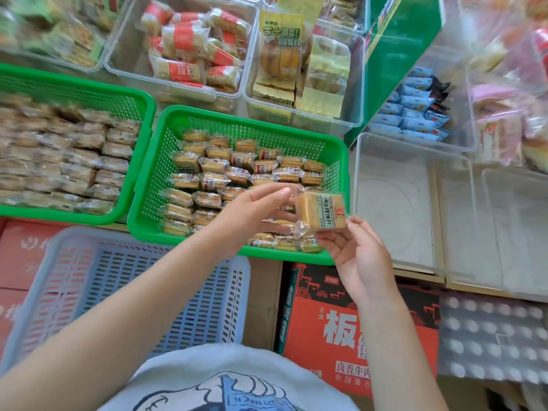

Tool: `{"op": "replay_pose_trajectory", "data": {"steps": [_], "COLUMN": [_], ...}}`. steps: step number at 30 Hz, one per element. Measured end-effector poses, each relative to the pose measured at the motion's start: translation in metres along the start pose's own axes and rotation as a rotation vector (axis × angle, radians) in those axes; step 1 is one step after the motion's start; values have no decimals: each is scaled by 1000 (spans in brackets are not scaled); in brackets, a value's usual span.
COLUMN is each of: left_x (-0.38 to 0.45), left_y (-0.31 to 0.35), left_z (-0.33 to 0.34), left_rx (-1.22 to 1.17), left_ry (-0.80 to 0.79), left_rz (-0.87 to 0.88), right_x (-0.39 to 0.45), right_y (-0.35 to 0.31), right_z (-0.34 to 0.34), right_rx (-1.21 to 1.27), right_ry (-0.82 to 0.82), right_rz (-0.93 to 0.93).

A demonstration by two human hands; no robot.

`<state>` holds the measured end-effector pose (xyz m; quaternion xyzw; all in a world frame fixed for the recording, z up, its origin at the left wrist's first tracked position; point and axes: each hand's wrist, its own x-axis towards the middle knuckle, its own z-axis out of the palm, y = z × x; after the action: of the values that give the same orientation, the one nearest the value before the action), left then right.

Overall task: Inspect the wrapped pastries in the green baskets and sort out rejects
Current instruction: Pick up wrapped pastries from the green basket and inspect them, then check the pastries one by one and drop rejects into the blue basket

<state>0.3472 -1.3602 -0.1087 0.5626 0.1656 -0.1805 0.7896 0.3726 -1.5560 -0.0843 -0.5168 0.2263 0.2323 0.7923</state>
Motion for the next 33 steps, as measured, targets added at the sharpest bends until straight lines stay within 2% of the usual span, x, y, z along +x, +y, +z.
{"op": "replay_pose_trajectory", "data": {"steps": [2,5,9,13,19,29,33], "left_x": [-16,-29,-40,-57,-70,-74,-74], "left_y": [7,8,10,14,13,12,7], "left_z": [8,11,8,17,28,26,20], "left_rx": [-79,-99,-150,-175,-181,-284,-313], "left_ry": [27,189,285,176,67,10,-12], "left_rz": [77,140,112,44,-13,25,88], "right_x": [-7,-18,-33,-43,-54,-61,-63], "right_y": [5,6,3,-2,-6,-9,-6], "right_z": [6,12,14,15,17,16,18], "right_rx": [-10,-16,-117,-174,-165,-21,99], "right_ry": [-49,-96,-88,-54,-14,-37,-120], "right_rz": [7,-19,-167,-291,-381,-299,-65]}}
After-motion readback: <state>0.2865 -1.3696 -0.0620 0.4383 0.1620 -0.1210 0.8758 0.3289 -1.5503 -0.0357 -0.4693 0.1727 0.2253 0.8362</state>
